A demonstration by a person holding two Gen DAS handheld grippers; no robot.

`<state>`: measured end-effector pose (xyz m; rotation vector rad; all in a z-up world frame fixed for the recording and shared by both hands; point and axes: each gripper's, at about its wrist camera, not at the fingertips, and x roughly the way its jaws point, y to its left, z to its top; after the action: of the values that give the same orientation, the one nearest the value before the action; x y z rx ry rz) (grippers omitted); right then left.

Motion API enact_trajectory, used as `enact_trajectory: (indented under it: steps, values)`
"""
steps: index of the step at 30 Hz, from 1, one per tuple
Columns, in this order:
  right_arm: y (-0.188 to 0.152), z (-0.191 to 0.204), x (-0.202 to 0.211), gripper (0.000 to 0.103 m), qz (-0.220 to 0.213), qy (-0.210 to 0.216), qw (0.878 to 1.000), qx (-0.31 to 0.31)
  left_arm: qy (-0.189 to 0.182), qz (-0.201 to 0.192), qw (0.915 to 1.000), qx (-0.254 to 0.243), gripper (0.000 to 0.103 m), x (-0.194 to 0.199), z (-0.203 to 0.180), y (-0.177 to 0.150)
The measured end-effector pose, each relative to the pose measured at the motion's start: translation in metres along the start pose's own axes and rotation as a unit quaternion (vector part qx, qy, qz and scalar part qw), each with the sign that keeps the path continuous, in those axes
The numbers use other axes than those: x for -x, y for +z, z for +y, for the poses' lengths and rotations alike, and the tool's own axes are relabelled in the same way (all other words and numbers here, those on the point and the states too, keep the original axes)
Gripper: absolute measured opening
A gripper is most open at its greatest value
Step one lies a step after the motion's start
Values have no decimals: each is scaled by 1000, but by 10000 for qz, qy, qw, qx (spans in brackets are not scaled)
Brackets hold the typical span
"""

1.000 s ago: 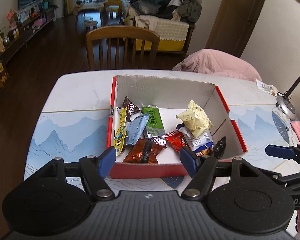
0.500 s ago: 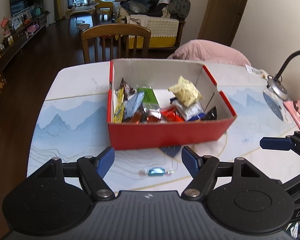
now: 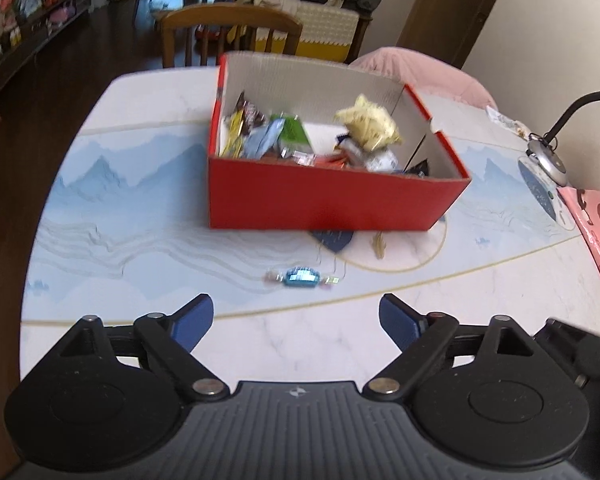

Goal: Organize snacks
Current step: 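Move both tools back toward the remaining snacks on the table, then grasp the blue wrapped candy with the left tool while the right tool grasps the green jelly cup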

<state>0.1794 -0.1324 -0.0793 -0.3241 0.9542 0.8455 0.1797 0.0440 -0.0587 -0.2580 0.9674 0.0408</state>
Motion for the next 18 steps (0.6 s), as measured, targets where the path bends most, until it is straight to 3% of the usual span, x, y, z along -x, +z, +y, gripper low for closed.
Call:
enact_trajectory:
  steps: [6,18]
  values:
    - [-21,19,-35,87,435,105,9970,629,143,236,9994,201,91,-13,12,-13]
    - [-21,13,-64,69,744,182,9939,797,391,455,9978,284,91,-28,21,-19]
